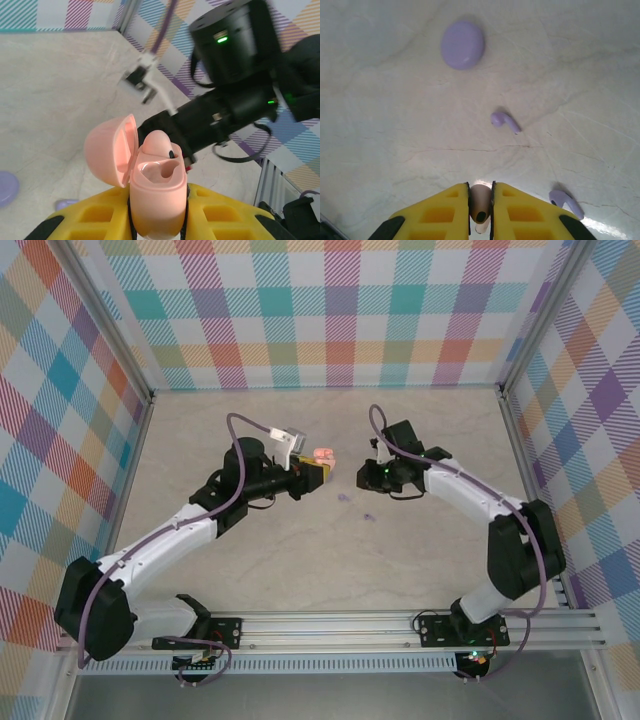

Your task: Insert the wireless bluetooth earbuds into the charging case

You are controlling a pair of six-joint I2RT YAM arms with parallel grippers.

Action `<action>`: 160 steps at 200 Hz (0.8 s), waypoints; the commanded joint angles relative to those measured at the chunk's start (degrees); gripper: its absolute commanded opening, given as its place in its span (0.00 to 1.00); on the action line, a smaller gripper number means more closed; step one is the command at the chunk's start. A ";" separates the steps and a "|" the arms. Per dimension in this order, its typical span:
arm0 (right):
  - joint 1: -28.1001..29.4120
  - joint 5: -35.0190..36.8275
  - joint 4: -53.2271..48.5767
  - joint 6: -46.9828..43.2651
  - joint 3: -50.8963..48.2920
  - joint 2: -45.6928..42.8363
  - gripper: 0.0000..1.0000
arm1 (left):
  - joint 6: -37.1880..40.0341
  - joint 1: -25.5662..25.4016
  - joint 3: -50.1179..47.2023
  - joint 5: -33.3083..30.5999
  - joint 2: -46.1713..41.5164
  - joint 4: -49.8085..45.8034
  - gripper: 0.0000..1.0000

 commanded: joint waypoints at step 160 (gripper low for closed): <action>0.11 -9.28 3.82 -2.93 4.61 -17.44 0.20 | 8.41 -0.48 -3.18 5.67 4.76 11.61 0.25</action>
